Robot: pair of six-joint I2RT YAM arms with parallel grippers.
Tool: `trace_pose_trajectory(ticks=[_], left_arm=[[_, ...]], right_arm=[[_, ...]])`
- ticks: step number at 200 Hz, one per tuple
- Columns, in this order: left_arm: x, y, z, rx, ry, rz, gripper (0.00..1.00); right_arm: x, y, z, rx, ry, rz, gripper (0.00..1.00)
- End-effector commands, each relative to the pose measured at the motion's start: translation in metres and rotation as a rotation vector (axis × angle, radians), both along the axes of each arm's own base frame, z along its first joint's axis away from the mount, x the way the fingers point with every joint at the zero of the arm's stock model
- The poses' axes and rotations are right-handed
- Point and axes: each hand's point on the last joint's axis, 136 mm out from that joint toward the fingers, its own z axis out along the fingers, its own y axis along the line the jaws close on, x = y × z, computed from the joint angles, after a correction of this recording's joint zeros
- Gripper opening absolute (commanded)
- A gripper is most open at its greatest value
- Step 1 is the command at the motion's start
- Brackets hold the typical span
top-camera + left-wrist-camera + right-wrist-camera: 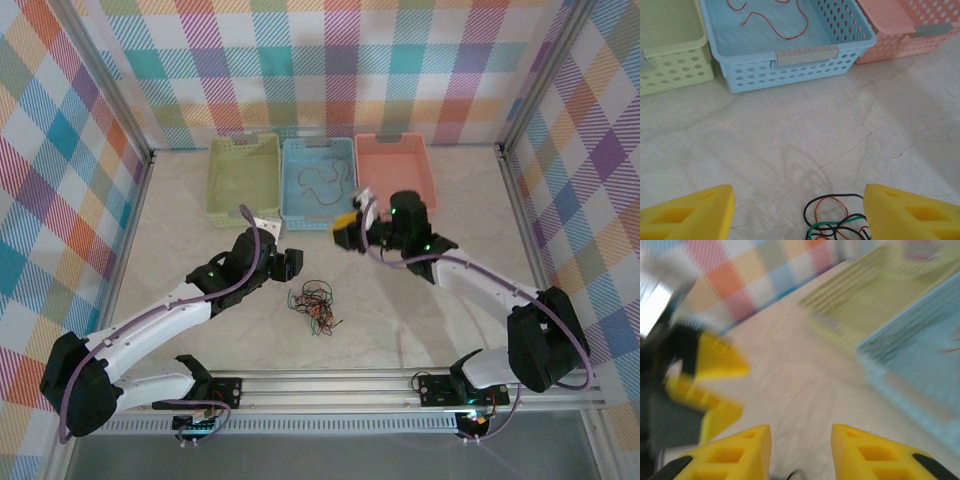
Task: Untangle the cables
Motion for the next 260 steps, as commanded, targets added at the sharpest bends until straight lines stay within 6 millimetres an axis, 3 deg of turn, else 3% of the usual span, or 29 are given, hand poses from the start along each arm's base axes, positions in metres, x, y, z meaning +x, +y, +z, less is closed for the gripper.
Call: trace_pose_trajectory(ticks=[1,22,37,79,162,211,260], left_arm=[[0.005,-0.001,0.010,-0.035,-0.029,0.016,0.69],[0.008,0.007,0.013,-0.024,-0.048,0.054,0.69],[0.009,0.013,0.013,-0.018,-0.057,0.079,0.69],[0.010,0.023,0.017,-0.020,-0.076,0.113,0.69],[0.008,0.030,0.023,-0.026,-0.099,0.132,0.69],[0.008,0.027,0.022,-0.029,-0.096,0.123,0.69],[0.008,0.026,0.021,-0.028,-0.093,0.120,0.69]], right_arm=[[-0.051,0.016,-0.017,-0.022,-0.120,0.259,0.37],[-0.081,0.029,-0.035,-0.067,-0.118,0.397,0.40],[-0.091,0.035,-0.048,-0.083,-0.109,0.447,0.41],[-0.094,0.042,-0.083,-0.142,-0.074,0.487,0.44],[-0.104,0.053,-0.116,-0.219,0.001,0.558,0.43],[-0.105,0.053,-0.119,-0.232,0.015,0.572,0.33],[-0.103,0.053,-0.119,-0.243,-0.004,0.565,0.10]])
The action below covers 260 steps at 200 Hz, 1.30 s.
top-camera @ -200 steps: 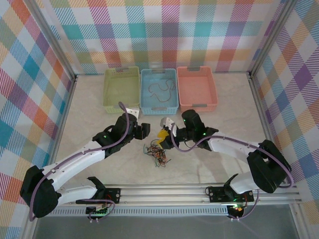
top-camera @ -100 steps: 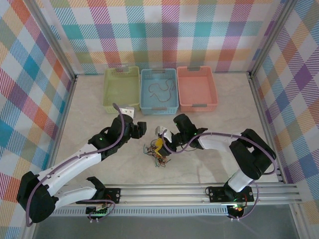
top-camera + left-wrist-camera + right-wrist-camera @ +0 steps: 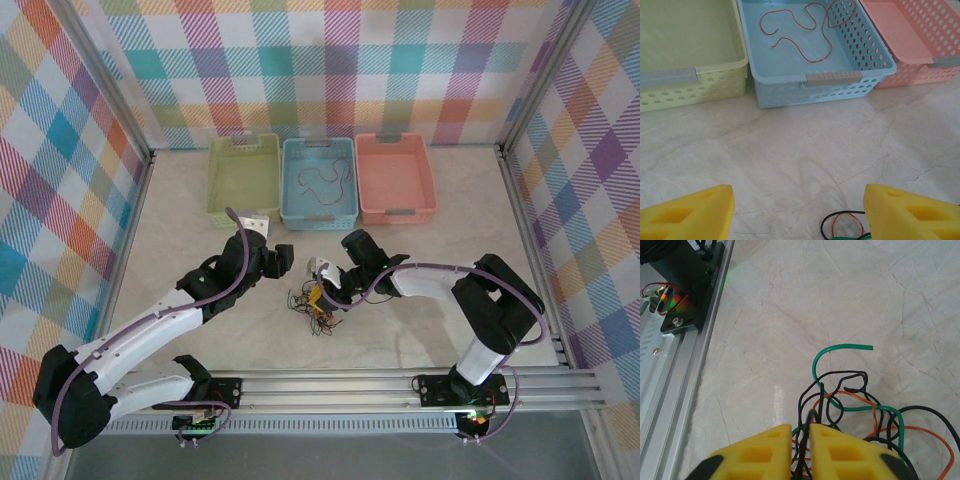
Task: Untangle the cables
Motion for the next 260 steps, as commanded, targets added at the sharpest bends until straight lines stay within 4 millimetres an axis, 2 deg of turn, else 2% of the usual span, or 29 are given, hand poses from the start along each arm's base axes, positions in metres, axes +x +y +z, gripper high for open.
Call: trace_pose_trajectory(ticks=[1,19,78,116,139,169,212,237,260], left_arm=[[0.004,0.002,0.005,-0.023,-0.023,0.016,0.69],[0.004,0.001,0.004,-0.022,-0.017,0.011,0.69],[0.004,-0.014,-0.003,-0.038,0.017,-0.050,0.69],[0.002,-0.024,-0.006,-0.056,0.039,-0.101,0.69],[0.000,-0.032,-0.008,-0.063,0.053,-0.139,0.69],[-0.003,-0.048,-0.015,-0.066,0.092,-0.221,0.73],[-0.009,-0.076,-0.023,-0.094,0.148,-0.363,0.67],[-0.010,-0.088,-0.027,-0.104,0.186,-0.412,0.66],[-0.003,-0.099,-0.042,-0.095,0.270,-0.416,0.64]], right_arm=[[-0.002,0.005,0.007,0.018,-0.025,0.035,0.09],[0.006,0.003,0.008,0.006,-0.061,-0.003,0.00],[0.040,-0.014,0.028,0.052,-0.120,-0.187,0.00],[0.053,-0.020,0.028,0.057,-0.088,-0.254,0.00],[0.069,-0.029,0.032,0.069,-0.071,-0.336,0.00],[0.083,-0.038,0.033,0.095,0.002,-0.408,0.00],[0.103,-0.048,0.027,0.085,0.133,-0.506,0.00],[0.106,-0.050,0.025,0.088,0.166,-0.522,0.00],[0.108,-0.051,0.027,0.099,0.176,-0.530,0.00]])
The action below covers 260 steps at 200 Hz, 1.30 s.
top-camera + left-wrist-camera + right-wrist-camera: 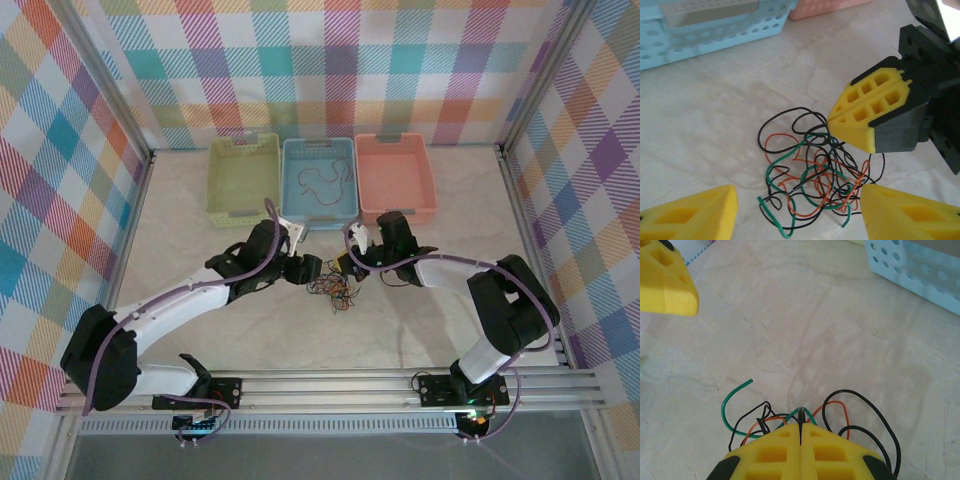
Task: Untangle the cables
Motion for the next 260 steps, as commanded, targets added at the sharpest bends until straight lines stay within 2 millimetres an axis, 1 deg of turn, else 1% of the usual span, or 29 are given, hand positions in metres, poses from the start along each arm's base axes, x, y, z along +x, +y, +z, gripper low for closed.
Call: trace_pose_trajectory(ticks=[1,24,40,45,47,56,75,96,112,131,152,164,175,196,221,240,260], left_arm=[[0.006,-0.019,0.000,-0.023,0.052,-0.053,0.64],[0.013,-0.033,-0.012,-0.027,0.128,-0.062,0.61],[0.018,-0.035,-0.022,0.006,0.170,-0.050,0.58],[0.021,-0.038,-0.022,0.008,0.171,-0.047,0.58],[0.018,-0.035,-0.027,0.024,0.192,-0.045,0.57],[0.018,-0.035,-0.032,0.042,0.214,-0.044,0.55],[0.021,-0.036,-0.036,0.062,0.228,-0.041,0.53],[0.023,-0.035,-0.035,0.094,0.223,-0.048,0.50],[0.026,-0.030,-0.030,0.134,0.197,-0.037,0.50],[0.026,-0.034,-0.028,0.132,0.202,-0.065,0.50],[0.026,-0.044,-0.037,0.143,0.244,-0.102,0.49],[0.027,-0.045,-0.046,0.165,0.273,-0.104,0.49],[0.028,-0.048,-0.051,0.176,0.293,-0.110,0.48],[0.029,-0.051,-0.056,0.207,0.308,-0.108,0.48],[0.035,-0.052,-0.059,0.232,0.313,-0.092,0.52],[0.035,-0.060,-0.064,0.230,0.344,-0.115,0.55],[0.035,-0.063,-0.071,0.249,0.380,-0.130,0.57]], right_arm=[[0.005,0.007,0.012,0.056,0.017,0.005,0.00],[0.010,0.004,0.012,0.062,0.041,-0.027,0.00],[0.014,0.002,0.011,0.065,0.061,-0.044,0.00],[0.014,0.002,0.011,0.068,0.065,-0.047,0.00],[0.015,0.001,0.010,0.069,0.069,-0.049,0.00],[0.017,0.000,0.010,0.073,0.079,-0.060,0.00],[0.020,-0.003,0.009,0.080,0.103,-0.081,0.00],[0.025,-0.007,0.008,0.092,0.131,-0.106,0.00],[0.028,-0.011,0.005,0.100,0.154,-0.131,0.00],[0.035,-0.016,0.004,0.113,0.189,-0.170,0.00],[0.038,-0.019,0.004,0.143,0.220,-0.181,0.00],[0.038,-0.019,0.004,0.147,0.226,-0.179,0.00],[0.038,-0.019,0.004,0.148,0.230,-0.181,0.00],[0.038,-0.019,0.004,0.149,0.233,-0.182,0.00],[0.038,-0.018,0.003,0.155,0.240,-0.178,0.00],[0.039,-0.018,0.004,0.160,0.243,-0.180,0.00],[0.039,-0.019,0.004,0.162,0.248,-0.180,0.00]])
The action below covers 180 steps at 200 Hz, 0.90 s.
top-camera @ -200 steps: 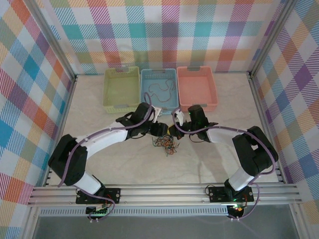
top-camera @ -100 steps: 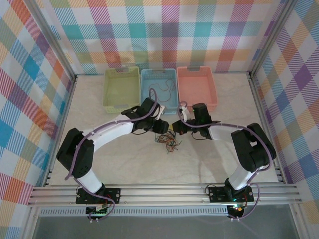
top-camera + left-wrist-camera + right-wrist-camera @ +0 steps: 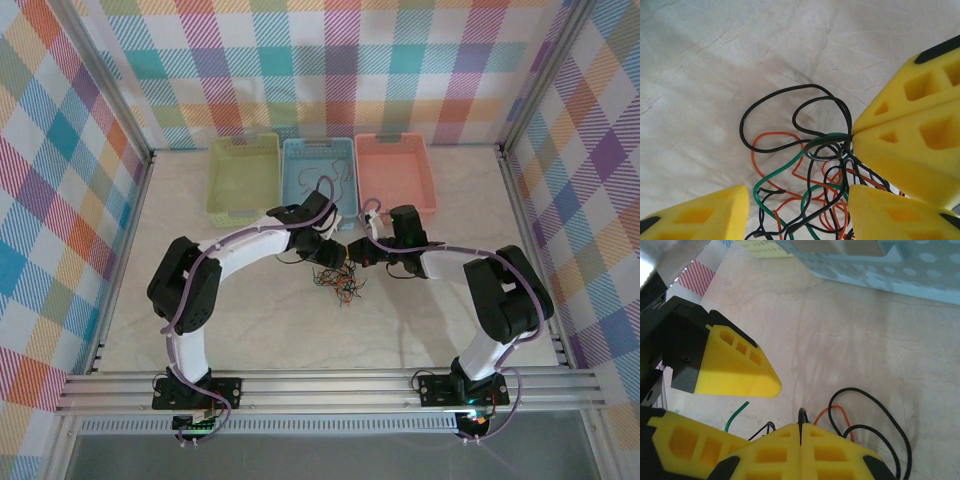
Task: Untangle the cables
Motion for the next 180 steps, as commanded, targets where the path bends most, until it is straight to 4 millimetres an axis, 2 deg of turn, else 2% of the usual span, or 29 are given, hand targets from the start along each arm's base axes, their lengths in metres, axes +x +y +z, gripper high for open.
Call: trace_pose_trajectory(ticks=[1,55,87,180], left_arm=[[-0.004,-0.008,-0.005,0.017,0.048,-0.039,0.57],[-0.012,-0.018,-0.015,-0.002,0.124,-0.074,0.55],[-0.023,-0.016,-0.021,0.012,0.152,-0.090,0.54],[-0.040,-0.004,-0.031,0.161,0.141,-0.121,0.47]], right_arm=[[0.006,0.005,0.009,0.043,-0.010,0.016,0.00],[0.011,0.000,0.003,0.029,0.020,-0.020,0.00],[0.017,-0.008,-0.004,0.020,0.065,-0.067,0.00],[0.026,-0.023,-0.002,0.017,0.061,-0.146,0.00]])
